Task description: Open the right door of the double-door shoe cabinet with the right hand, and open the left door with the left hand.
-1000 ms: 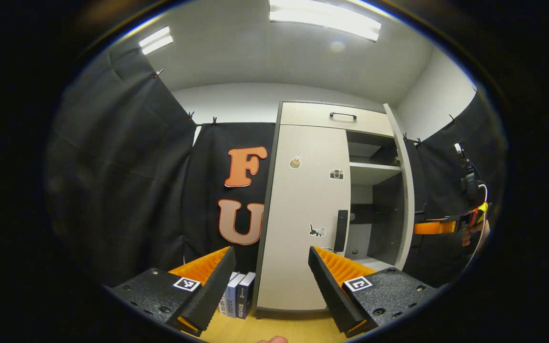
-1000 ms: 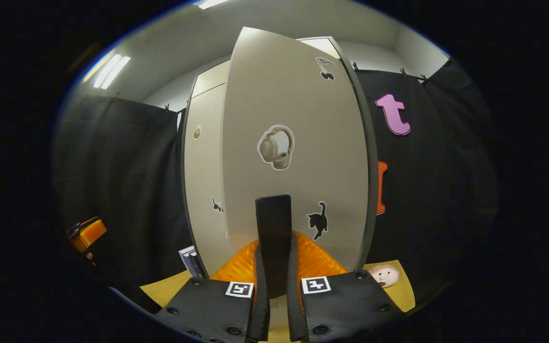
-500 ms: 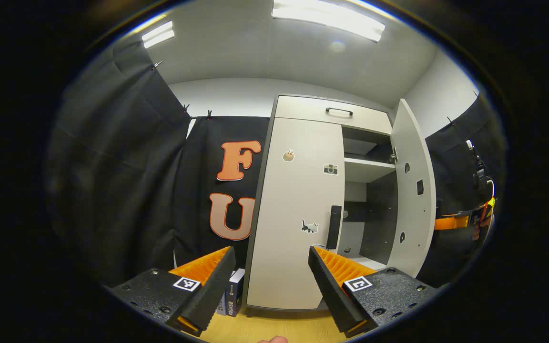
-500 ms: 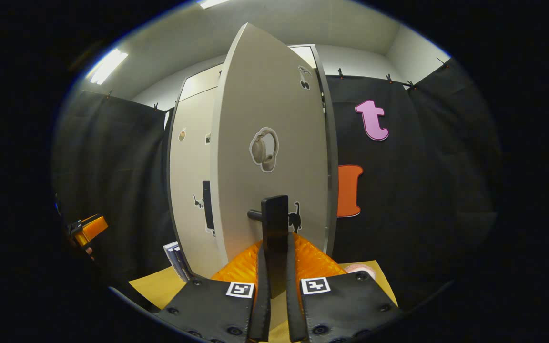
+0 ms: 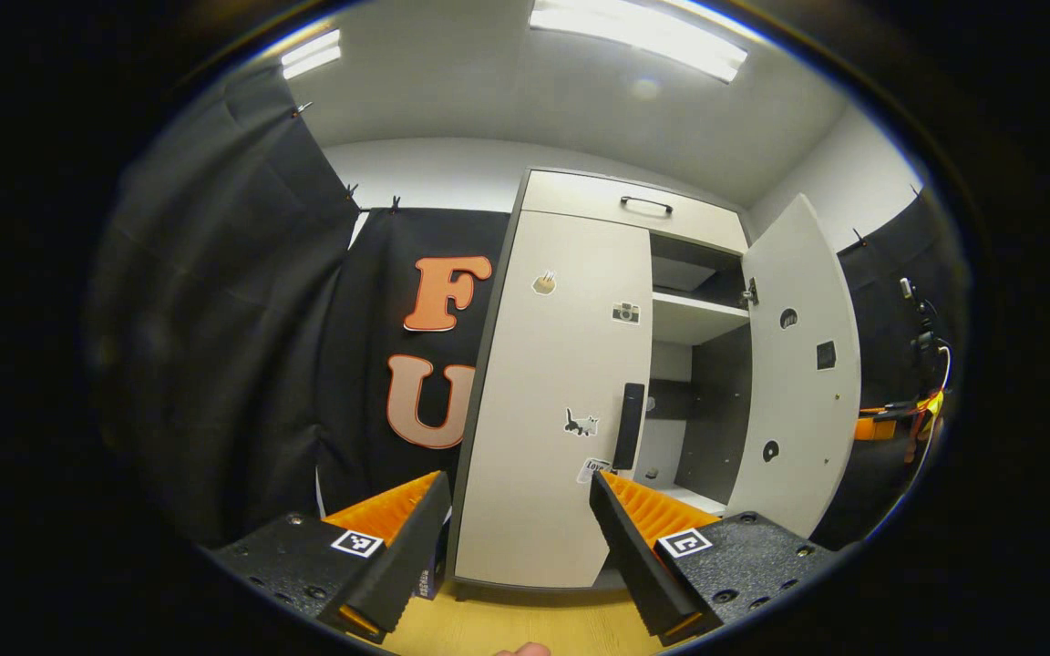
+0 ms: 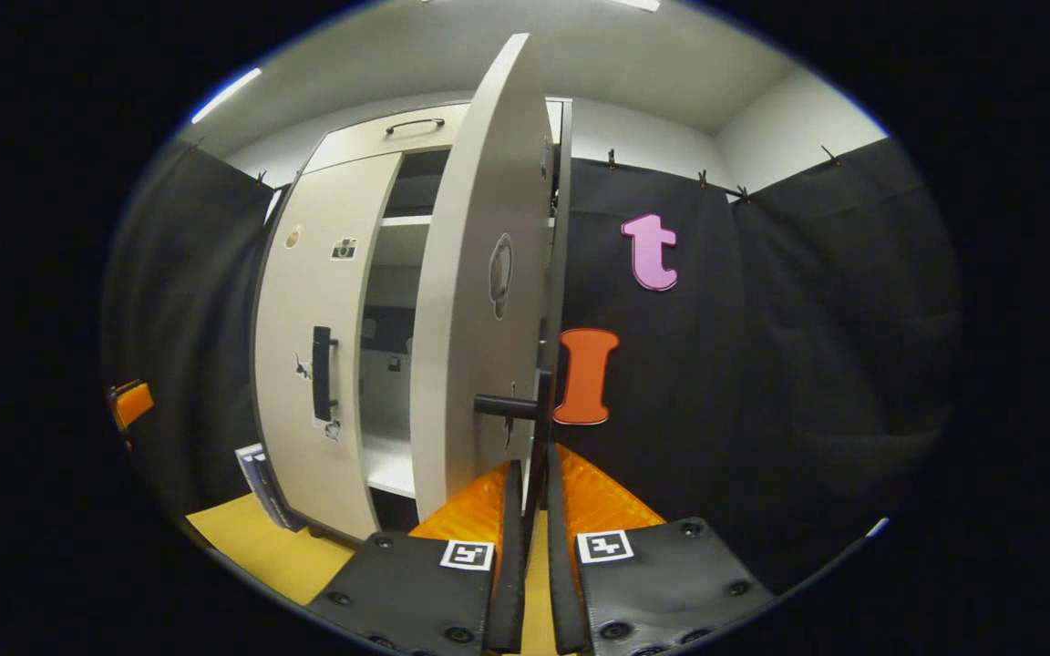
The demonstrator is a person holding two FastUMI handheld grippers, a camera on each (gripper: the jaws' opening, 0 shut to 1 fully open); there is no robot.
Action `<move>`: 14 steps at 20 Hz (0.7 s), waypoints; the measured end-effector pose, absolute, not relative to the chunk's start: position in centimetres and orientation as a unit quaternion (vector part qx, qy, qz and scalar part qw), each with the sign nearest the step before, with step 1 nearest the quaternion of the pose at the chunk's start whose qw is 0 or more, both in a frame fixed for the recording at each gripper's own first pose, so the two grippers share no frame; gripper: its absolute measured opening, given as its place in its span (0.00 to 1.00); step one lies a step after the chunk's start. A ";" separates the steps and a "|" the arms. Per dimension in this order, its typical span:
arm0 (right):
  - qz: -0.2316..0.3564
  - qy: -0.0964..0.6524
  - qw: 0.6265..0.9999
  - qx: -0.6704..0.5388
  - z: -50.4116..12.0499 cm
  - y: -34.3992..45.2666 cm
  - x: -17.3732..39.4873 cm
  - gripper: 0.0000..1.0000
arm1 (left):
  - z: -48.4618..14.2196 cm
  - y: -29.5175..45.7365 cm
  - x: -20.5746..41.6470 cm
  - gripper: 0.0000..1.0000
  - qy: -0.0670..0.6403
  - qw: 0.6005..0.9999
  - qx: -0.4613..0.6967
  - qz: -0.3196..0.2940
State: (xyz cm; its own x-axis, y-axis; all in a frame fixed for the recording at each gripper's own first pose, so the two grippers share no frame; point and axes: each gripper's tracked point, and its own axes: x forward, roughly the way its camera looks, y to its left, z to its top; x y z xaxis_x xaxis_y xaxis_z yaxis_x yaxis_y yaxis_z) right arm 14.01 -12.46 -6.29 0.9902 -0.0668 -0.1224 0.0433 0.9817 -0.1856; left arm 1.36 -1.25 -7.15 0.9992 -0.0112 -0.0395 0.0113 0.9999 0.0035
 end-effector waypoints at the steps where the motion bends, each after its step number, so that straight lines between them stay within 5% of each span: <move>1: -0.023 0.059 0.994 -0.085 -6.0 -12.8 13.9 0.15 | -7.3 -1.3 1.4 0.94 0.022 1.000 0.000 -0.007; 10: 0.005 0.073 0.996 -0.060 -6.8 -13.6 13.4 0.14 | -8.6 -1.0 1.3 0.94 0.043 0.999 -0.002 -0.003; 14: -0.005 0.074 0.996 -0.055 -6.6 -13.4 10.2 0.21 | -9.2 -2.0 2.0 0.94 0.053 0.998 -0.007 -0.016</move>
